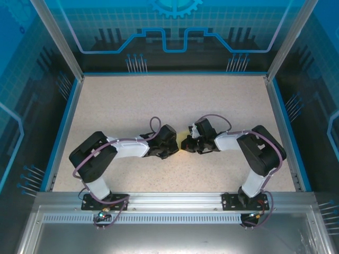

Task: Fold a paper plane with a square sheet of paper (pick it up from the middle)
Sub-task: First fold in half a square sheet of paper at the center of the table.

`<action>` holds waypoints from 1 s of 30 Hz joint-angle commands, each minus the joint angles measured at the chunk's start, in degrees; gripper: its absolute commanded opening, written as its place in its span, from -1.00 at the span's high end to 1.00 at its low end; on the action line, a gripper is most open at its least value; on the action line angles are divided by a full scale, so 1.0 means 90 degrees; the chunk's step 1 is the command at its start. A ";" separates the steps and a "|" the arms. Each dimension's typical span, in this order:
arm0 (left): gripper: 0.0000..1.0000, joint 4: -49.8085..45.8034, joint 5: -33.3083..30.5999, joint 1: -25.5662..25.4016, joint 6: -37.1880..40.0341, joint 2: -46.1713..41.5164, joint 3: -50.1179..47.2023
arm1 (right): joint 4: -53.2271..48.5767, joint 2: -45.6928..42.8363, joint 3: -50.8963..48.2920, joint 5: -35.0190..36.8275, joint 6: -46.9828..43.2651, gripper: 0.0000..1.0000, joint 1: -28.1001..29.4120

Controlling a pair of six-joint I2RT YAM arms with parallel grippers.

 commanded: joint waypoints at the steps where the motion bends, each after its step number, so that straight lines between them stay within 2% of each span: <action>1: 1.00 0.0019 0.0033 0.0055 -0.0001 0.0183 -0.0176 | 0.0133 0.0163 -0.0079 -0.0067 0.0041 1.00 -0.0010; 18: 1.00 0.0468 0.0376 0.0143 0.0239 -0.0300 -0.0303 | 0.0191 0.0223 -0.0125 -0.0384 -0.0007 1.00 0.0053; 21: 1.00 0.0406 0.0260 0.0168 0.0109 -0.0188 -0.0450 | 0.0131 0.0263 -0.0068 -0.0336 0.0000 1.00 0.0054; 26: 1.00 0.0821 0.0572 0.0217 -0.0181 0.0084 -0.0669 | 0.0136 0.0336 -0.0036 -0.0330 0.0022 1.00 0.0044; 30: 1.00 0.0708 0.0492 0.0239 -0.0322 -0.0001 -0.0863 | 0.0128 0.0349 -0.0045 -0.0277 0.0023 1.00 0.0010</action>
